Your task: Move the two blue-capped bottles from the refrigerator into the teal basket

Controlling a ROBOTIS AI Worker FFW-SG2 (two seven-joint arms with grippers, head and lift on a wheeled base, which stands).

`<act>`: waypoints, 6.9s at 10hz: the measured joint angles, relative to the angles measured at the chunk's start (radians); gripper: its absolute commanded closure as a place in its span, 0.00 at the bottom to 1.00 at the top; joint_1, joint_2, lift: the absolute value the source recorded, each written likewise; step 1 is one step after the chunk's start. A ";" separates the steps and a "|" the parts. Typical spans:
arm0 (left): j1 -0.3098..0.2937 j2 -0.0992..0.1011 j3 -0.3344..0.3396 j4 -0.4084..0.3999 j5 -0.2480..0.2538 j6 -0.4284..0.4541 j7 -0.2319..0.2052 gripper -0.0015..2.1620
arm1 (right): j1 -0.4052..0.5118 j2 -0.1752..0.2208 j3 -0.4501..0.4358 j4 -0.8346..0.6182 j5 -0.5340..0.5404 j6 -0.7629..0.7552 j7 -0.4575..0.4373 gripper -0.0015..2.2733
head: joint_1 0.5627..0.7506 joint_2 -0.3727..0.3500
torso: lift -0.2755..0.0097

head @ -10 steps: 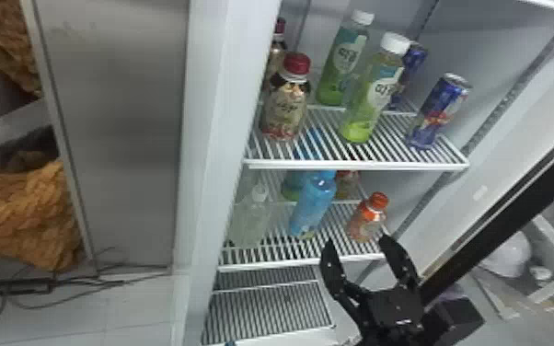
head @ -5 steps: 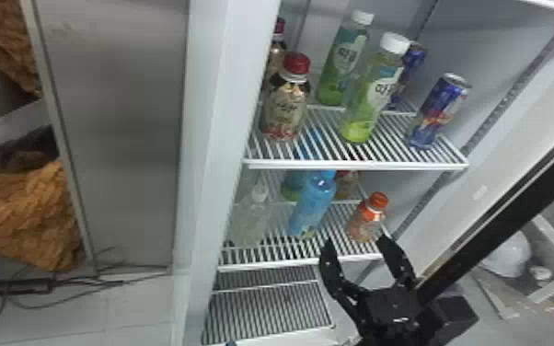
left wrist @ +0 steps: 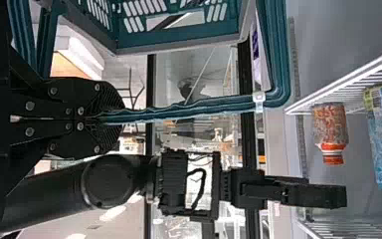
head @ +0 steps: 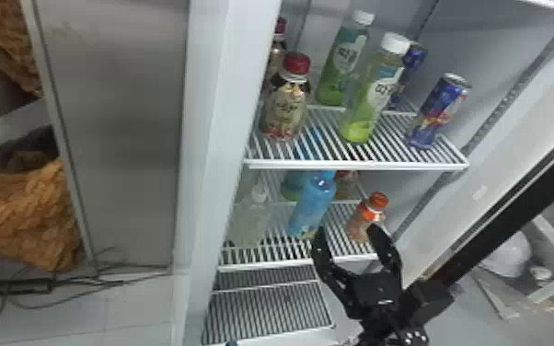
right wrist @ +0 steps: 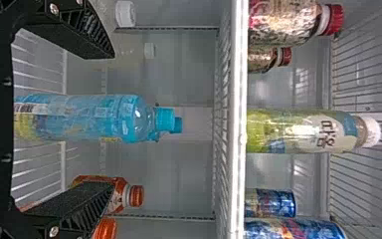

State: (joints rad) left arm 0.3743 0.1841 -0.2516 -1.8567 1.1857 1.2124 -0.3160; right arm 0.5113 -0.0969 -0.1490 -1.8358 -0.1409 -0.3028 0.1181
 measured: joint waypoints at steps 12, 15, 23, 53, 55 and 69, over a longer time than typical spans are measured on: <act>-0.011 0.000 -0.011 0.000 0.015 -0.005 0.000 0.53 | -0.361 -0.047 0.076 0.403 0.009 -0.031 -0.037 0.04 | 0.70 0.03 | 0.48; -0.013 0.001 -0.013 0.000 0.019 -0.005 0.000 0.53 | -0.416 -0.063 0.099 0.454 0.006 -0.017 -0.042 0.09 | 0.70 0.03 | 0.48; -0.005 0.002 -0.006 0.000 0.025 -0.008 0.000 0.53 | -0.310 -0.059 0.057 0.270 0.016 -0.002 -0.067 0.29 | 0.70 0.03 | 0.48; 0.008 0.000 0.008 0.000 0.025 -0.015 0.000 0.53 | 0.333 -0.138 0.073 -0.458 -0.159 0.690 0.188 0.29 | 0.70 0.03 | 0.48; 0.006 0.000 0.008 0.000 0.025 -0.015 0.000 0.53 | 0.289 -0.140 0.074 -0.382 -0.146 0.707 0.221 0.29 | 0.70 0.03 | 0.48; 0.009 -0.002 0.009 0.000 0.026 -0.015 0.000 0.53 | 0.160 -0.095 0.026 -0.173 -0.102 0.522 0.274 0.21 | 0.70 0.03 | 0.48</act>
State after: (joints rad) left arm 0.3828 0.1824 -0.2424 -1.8565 1.2118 1.1977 -0.3160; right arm 0.6713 -0.1914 -0.1231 -2.0090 -0.2433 0.2190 0.3916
